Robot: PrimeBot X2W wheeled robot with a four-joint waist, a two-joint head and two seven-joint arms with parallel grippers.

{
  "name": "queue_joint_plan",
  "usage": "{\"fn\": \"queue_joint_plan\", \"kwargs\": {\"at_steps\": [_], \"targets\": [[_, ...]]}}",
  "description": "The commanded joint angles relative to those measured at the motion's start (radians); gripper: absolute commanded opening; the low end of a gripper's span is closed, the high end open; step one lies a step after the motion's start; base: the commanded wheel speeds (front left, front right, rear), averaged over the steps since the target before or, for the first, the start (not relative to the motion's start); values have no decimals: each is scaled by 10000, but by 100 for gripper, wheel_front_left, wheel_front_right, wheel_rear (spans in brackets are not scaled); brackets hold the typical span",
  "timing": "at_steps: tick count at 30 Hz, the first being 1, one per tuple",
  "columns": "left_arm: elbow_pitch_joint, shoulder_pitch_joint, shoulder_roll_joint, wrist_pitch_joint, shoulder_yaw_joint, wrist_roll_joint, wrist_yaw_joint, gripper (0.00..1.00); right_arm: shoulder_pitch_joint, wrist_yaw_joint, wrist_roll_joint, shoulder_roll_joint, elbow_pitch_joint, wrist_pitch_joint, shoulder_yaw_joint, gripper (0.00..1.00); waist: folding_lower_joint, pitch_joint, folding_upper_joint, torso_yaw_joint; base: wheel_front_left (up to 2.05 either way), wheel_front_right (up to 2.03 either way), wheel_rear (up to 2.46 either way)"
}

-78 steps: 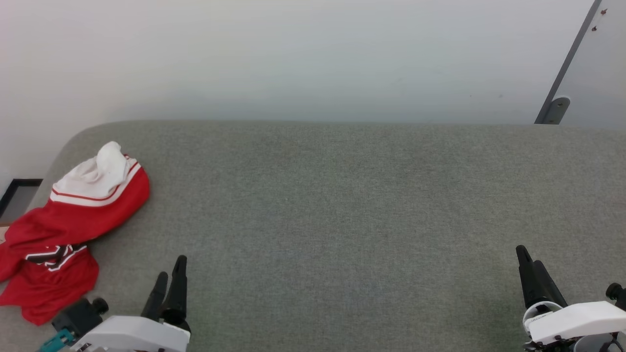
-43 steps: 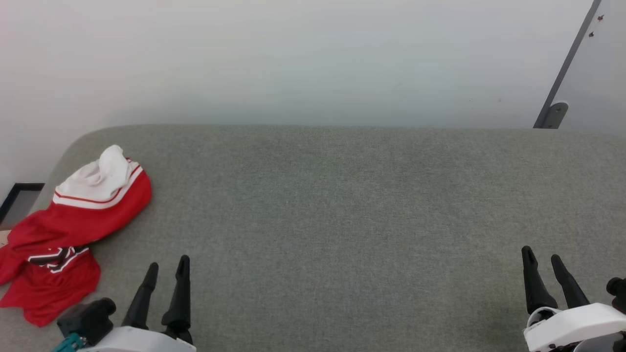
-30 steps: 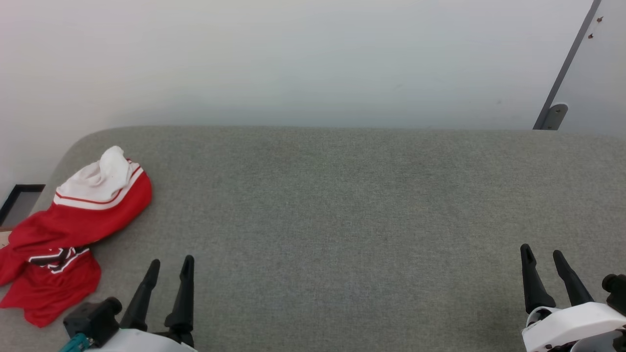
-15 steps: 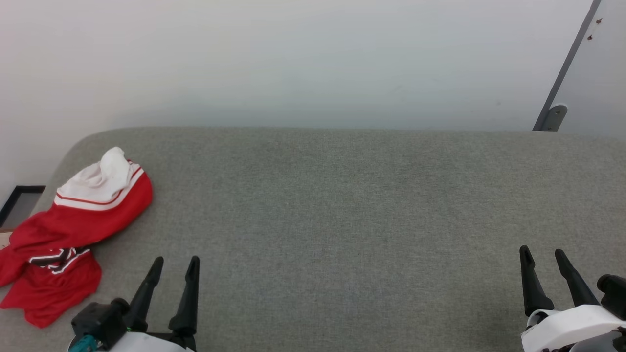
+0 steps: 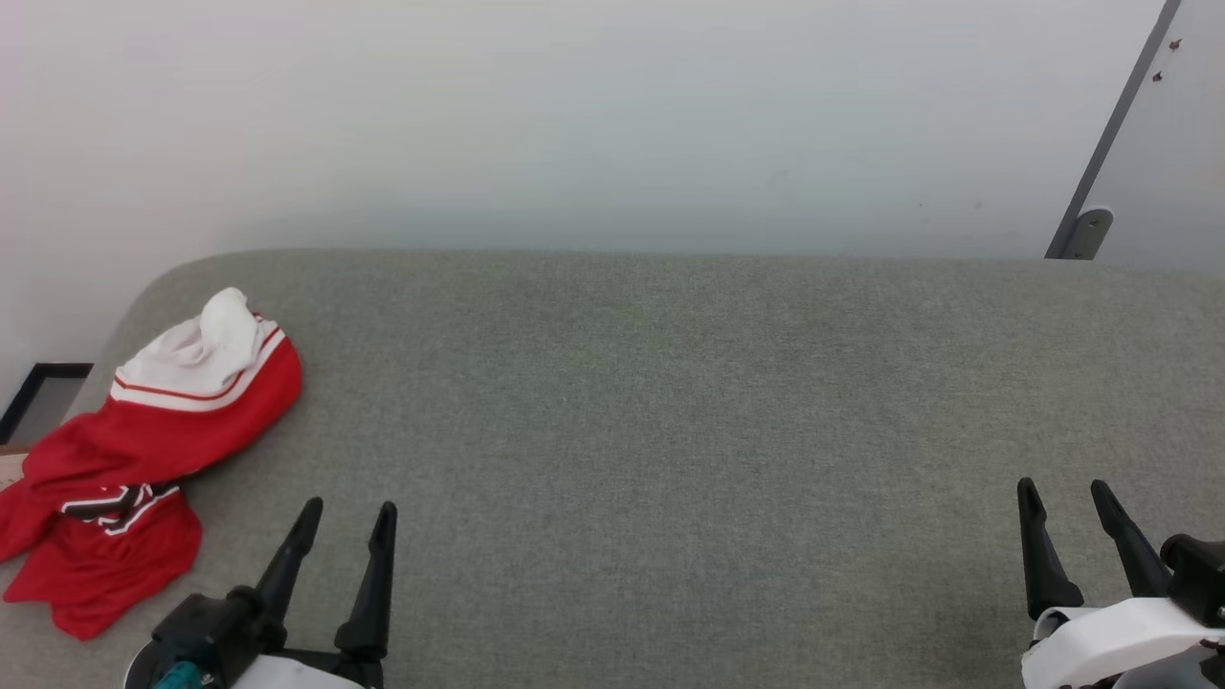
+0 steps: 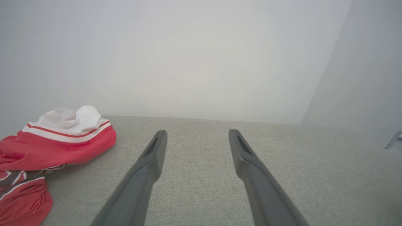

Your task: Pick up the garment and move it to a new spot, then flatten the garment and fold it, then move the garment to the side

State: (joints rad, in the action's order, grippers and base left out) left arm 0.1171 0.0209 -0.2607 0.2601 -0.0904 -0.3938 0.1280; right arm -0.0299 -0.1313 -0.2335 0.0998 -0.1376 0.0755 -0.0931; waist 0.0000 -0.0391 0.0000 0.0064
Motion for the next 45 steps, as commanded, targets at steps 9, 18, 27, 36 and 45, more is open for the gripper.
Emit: {"fn": "queue_joint_plan", "kwargs": {"at_steps": [9, 18, 27, 36, 45], "targets": [[-36, 79, -45, 55, 4, 56, 37, 100, 122, 10, 140, 52, 18, 78, 20, 100, 0, -8, 0, 12, 0, 0, 0], [167, 23, 22, 54, 203, -36, 24, 100, 104, 10, 75, 23, 42, 70, 150, 100, 0, -96, 0, 309, 0, 0, 0], [487, 24, 176, 54, 901, -101, -230, 100, -71, 10, -112, 101, -220, 2, 786, 100, 0, -471, 0, 1469, 0, 0, 0], [557, 208, 53, -23, 1388, -352, -489, 100, -232, 10, -354, 76, -639, 79, 1592, 100, 0, -914, 0, 2938, 0, 0, 0], [63, 529, -207, -259, 1629, -484, -671, 100, -399, 10, -564, 0, -991, 253, 2105, 100, 0, -1043, 0, 3892, 0, 0, 0]]}}
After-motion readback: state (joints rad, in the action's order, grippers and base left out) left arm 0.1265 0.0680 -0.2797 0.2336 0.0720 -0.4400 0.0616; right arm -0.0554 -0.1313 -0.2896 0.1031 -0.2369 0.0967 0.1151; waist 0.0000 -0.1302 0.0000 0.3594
